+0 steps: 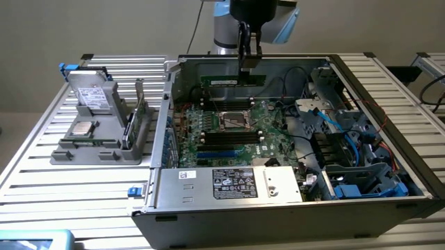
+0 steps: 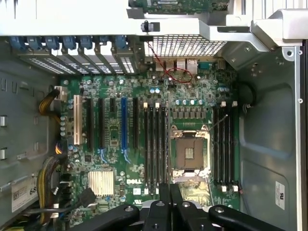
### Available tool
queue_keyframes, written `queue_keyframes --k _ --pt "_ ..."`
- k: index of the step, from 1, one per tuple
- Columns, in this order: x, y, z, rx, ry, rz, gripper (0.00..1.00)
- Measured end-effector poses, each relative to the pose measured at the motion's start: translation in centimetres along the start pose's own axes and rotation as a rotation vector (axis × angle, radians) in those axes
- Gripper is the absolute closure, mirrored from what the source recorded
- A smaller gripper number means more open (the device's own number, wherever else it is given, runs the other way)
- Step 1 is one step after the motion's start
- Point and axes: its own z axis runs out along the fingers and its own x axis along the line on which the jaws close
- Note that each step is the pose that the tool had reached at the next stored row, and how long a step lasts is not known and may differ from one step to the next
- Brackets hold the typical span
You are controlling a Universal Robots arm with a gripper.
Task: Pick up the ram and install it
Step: 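Pick up the ram and move it above insertion slot, then insert the ram into the slot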
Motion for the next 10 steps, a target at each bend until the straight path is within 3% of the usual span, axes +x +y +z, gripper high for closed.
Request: queue_keyframes --k 10 --pt "-0.3 -0.09 1.79 -0.0003 0.0 0.0 0.88"
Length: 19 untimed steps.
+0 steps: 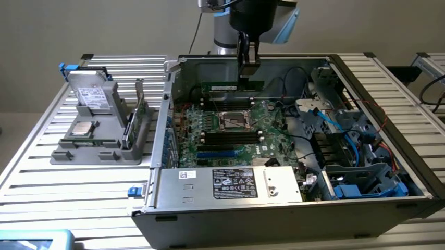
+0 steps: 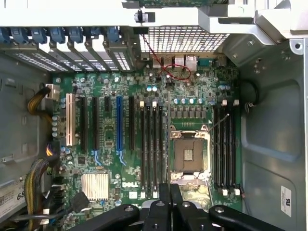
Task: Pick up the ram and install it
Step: 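Insert the ram into the slot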
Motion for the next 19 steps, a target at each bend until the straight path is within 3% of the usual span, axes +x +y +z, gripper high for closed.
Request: queue_keyframes --k 3,9,15,19 --pt "0.0 -0.02 0.26 0.0 0.0034 0.0 0.88" --pt "0.0 -0.02 0.66 0.0009 0.023 0.008 0.88" --pt "0.0 -0.03 1.44 0.0041 0.0259 0.014 0.88" --pt "0.0 -0.04 1.85 0.0148 0.0266 0.018 0.88"
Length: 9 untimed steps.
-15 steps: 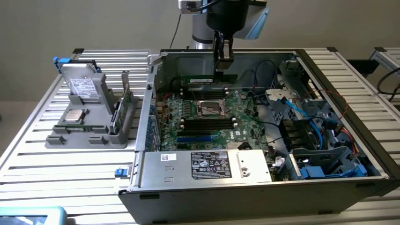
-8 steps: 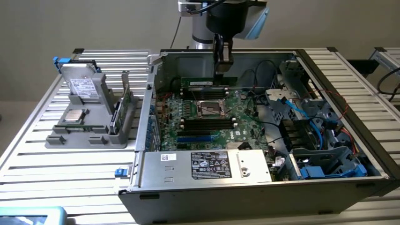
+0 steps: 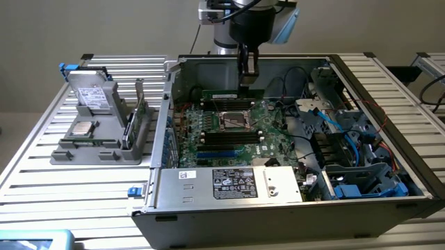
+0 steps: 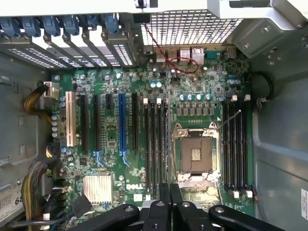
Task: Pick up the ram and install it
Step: 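Insert the ram into the slot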
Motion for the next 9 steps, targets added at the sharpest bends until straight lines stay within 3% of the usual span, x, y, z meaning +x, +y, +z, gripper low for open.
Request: queue_keyframes --k 3,9 --pt "0.0 -0.01 0.43 0.0056 0.0 0.003 0.88" --pt "0.0 0.0 1.51 0.006 0.0005 0.005 0.88"
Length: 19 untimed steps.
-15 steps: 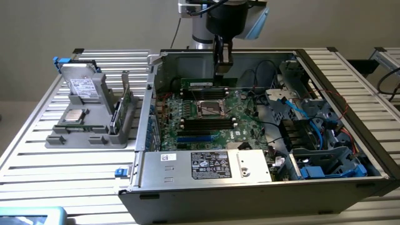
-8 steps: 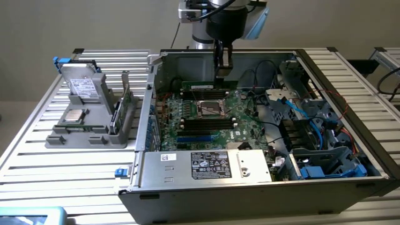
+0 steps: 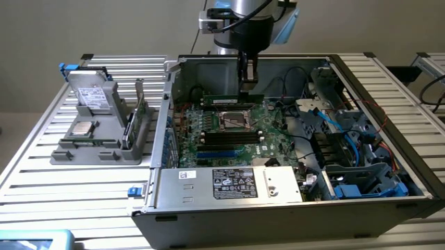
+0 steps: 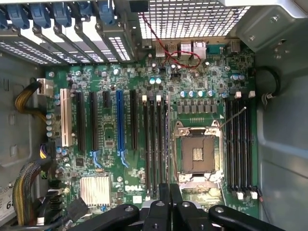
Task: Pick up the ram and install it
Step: 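Insert the ram into the slot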
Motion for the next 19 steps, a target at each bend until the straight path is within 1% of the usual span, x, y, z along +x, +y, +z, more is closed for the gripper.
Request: queue_keyframes --k 4,6,13,17,19 --pt "0.0 0.0 0.72 0.0001 0.0015 0.001 0.88" --pt "0.0 0.0 1.04 0.0002 0.0038 0.001 0.88" --pt "0.0 0.01 1.95 0.001 0.0171 0.001 0.88" --pt "0.0 0.01 2.38 0.0017 0.0279 0.002 0.88" --pt "0.0 0.01 2.64 0.0019 0.0314 0.002 0.88"
